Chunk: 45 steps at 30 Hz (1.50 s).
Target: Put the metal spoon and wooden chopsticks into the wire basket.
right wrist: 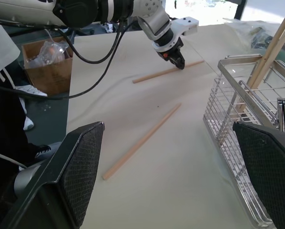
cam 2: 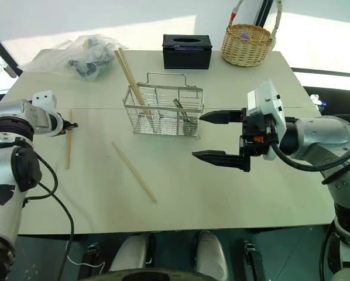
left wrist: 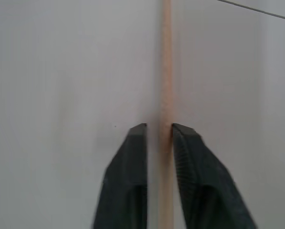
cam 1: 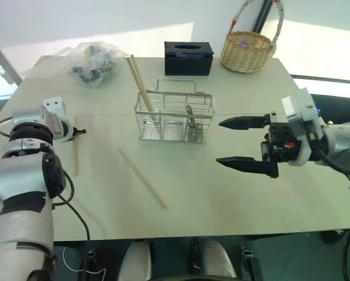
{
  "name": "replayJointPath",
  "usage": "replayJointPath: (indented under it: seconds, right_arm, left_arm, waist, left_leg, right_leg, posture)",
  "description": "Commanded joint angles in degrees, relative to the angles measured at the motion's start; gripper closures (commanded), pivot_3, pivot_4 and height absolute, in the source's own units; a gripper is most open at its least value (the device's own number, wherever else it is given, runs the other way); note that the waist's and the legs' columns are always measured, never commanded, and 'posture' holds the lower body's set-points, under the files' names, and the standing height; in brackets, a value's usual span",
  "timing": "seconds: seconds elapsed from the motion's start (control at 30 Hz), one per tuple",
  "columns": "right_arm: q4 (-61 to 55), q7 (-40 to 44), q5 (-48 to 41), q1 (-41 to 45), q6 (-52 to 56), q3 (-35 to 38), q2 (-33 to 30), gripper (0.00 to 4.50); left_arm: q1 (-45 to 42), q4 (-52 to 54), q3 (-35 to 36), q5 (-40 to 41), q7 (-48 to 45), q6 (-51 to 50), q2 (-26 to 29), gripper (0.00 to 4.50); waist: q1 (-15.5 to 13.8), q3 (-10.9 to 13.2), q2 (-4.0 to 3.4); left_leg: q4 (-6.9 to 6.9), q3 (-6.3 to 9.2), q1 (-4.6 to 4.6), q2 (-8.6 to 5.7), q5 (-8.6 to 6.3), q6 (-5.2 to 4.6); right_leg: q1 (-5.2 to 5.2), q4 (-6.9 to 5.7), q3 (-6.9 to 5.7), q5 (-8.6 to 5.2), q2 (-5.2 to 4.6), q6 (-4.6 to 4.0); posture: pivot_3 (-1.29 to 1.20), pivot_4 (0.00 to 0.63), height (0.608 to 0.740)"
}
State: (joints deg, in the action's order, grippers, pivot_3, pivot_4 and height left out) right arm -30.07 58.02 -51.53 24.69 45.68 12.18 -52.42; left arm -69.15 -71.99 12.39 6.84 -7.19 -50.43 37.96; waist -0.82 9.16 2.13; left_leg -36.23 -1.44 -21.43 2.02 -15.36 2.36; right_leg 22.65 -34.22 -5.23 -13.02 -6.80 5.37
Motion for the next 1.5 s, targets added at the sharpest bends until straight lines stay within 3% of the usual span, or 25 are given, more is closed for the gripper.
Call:
replayJointPath:
  seconds: [0.03, 0.3, 0.5, 0.6, 0.7, 0.8, 0.93, 1.0, 1.23, 1.5]
  right_arm:
    - [-0.6, -0.2, -1.0, 0.1, -1.1, 2.2, -0.6, 0.00]
    - [0.2, -0.6, -0.4, 0.5, -1.3, 1.3, -0.3, 0.00]
    - [0.6, -1.0, -0.7, 0.6, -0.8, 1.5, -0.8, 0.00]
    - [0.6, -0.7, -0.7, 0.4, -0.1, 1.7, -1.8, 0.00]
    - [0.9, 0.2, -1.6, 0.7, 0.6, 2.5, -3.3, 0.00]
    - [1.4, -0.3, -2.5, 1.4, 1.2, 2.6, -3.9, 0.00]
    - [0.3, -1.0, -3.0, 0.2, 1.3, 3.1, -3.8, 0.00]
    - [-0.4, -1.3, -3.0, -0.8, 1.2, 3.4, -3.7, 0.00]
    - [-1.0, -3.8, -4.6, -2.1, 1.6, 5.3, -3.2, 0.00]
    - [-1.9, -6.1, -6.0, -3.5, 1.5, 6.7, -2.9, 0.00]
  left_arm:
    - [-0.6, -0.8, 1.6, 0.3, 1.9, -0.2, 0.6, 4.46]
    - [-1.0, 0.0, 2.5, 0.0, 1.4, 1.8, 1.0, 4.46]
    - [-2.2, 5.0, 8.2, 4.4, -0.2, 18.6, 1.0, 4.46]
    - [-1.5, 11.9, 8.4, 5.7, -4.9, 26.0, 0.9, 4.46]
    - [0.6, 25.2, 8.7, 8.9, -10.3, 31.2, -0.9, 4.46]
    - [-0.3, 36.9, 14.0, 18.4, -12.6, 27.8, -4.4, 4.46]
    - [-5.2, 44.4, 19.9, 29.9, -4.8, 17.5, -11.2, 4.46]
    - [-5.1, 49.2, 18.2, 31.7, -4.0, 14.7, -14.2, 4.46]
    - [7.8, 60.0, -1.4, 21.3, -13.4, 19.9, -18.0, 4.46]
    - [9.8, 56.2, -4.1, 17.4, -14.7, 26.8, -21.4, 4.46]
  waist:
    - [0.1, 0.0, 0.00]
    - [0.1, 0.0, 0.00]
    - [0.0, 0.0, 0.05]
    - [0.0, 0.0, 0.05]
    - [0.0, 0.0, 0.06]
    - [-0.1, 0.0, 0.09]
    - [0.0, 0.0, 0.09]
    - [0.0, 0.0, 0.08]
    - [0.0, -0.1, -0.08]
    - [0.0, 0.0, -0.02]
  left_leg:
    - [0.00, 0.00, 0.00, 0.00, 0.00, 0.00]
    - [0.01, 0.00, 0.02, 0.00, 0.00, 0.00]
    - [0.00, 0.00, -0.04, 0.01, 0.00, 0.01]
    - [0.01, -0.02, -0.05, 0.00, 0.00, 0.01]
    - [0.03, -0.02, -0.08, 0.01, 0.00, 0.02]
    - [0.01, -0.02, -0.08, 0.01, 0.00, 0.02]
    - [-0.05, 0.00, -0.02, 0.00, 0.00, 0.01]
    - [-0.06, 0.03, 0.02, 0.00, 0.00, 0.01]
    - [-0.06, 0.00, 0.10, -0.03, 0.00, 0.01]
    - [-0.09, 0.03, -0.04, -0.01, -0.01, -0.02]
  right_leg:
    - [0.00, 0.00, 0.00, 0.00, 0.00, 0.00]
    - [0.01, -0.01, 0.00, 0.00, 0.00, 0.00]
    - [0.04, 0.01, -0.01, 0.01, 0.00, -0.01]
    - [0.04, 0.02, -0.01, 0.01, -0.02, -0.01]
    - [0.05, 0.05, -0.01, 0.01, -0.01, -0.01]
    - [0.00, 0.08, -0.01, 0.02, -0.03, -0.02]
    - [-0.08, 0.08, 0.00, 0.05, -0.05, 0.05]
    - [-0.14, 0.07, 0.00, 0.05, -0.04, 0.07]
    - [-0.21, 0.07, 0.02, 0.06, -0.01, 0.06]
    - [-0.10, 0.14, 0.02, 0.05, 0.02, 0.05]
  posture:
    - [0.00, 0.150, 0.712]
    - [0.00, 0.150, 0.712]
    - [0.00, 0.150, 0.712]
    - [0.00, 0.150, 0.712]
    - [0.00, 0.150, 0.712]
    - [0.00, 0.150, 0.712]
    - [0.00, 0.150, 0.712]
    - [0.00, 0.150, 0.712]
    - [0.00, 0.150, 0.712]
    - [0.00, 0.150, 0.712]
